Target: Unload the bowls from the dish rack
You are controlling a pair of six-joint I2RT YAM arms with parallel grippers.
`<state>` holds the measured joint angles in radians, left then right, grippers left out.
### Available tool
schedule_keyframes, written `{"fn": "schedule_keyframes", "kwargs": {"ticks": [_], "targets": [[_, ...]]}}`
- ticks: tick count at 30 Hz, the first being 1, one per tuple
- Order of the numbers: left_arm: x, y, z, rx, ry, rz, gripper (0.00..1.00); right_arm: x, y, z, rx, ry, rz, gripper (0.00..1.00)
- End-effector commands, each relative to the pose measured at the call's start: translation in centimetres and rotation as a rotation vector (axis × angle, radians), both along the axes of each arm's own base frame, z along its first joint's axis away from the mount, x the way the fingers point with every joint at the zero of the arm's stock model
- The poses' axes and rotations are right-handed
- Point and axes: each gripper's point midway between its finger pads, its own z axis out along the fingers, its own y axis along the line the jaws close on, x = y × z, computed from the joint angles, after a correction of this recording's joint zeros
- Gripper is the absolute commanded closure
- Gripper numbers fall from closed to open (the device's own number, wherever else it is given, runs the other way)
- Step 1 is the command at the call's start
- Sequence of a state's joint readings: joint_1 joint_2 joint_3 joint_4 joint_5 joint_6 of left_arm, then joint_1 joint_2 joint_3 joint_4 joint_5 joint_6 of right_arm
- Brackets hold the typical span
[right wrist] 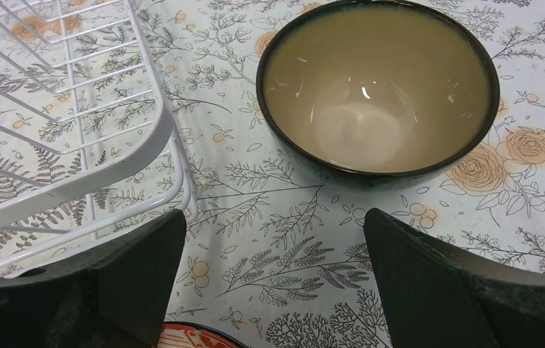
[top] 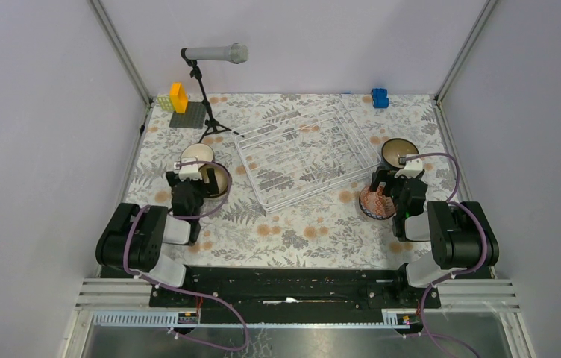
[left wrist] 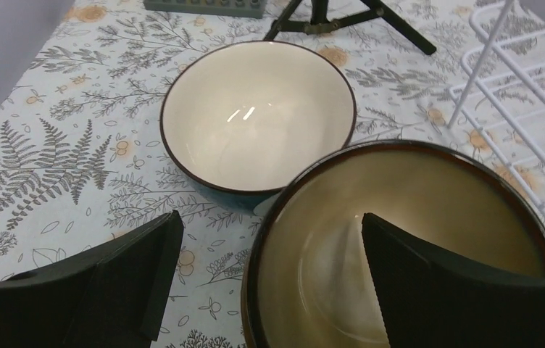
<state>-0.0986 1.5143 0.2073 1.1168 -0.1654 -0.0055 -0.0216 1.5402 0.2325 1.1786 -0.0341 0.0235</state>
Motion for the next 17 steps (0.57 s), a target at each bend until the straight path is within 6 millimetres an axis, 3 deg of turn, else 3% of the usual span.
{"fn": "schedule_keyframes", "kwargs": {"ticks": [1, 17], "targets": [[1.32, 1.51, 3.31, -0.072, -0.138, 0.111, 0.01, 0.89, -0.39, 1.08, -0.025, -0.036, -0.018, 0.00], [1.26, 1.49, 3.15, -0.072, -0.130, 0.109, 0.01, 0.89, -0.40, 1.09, -0.025, -0.036, -0.018, 0.00]]}}
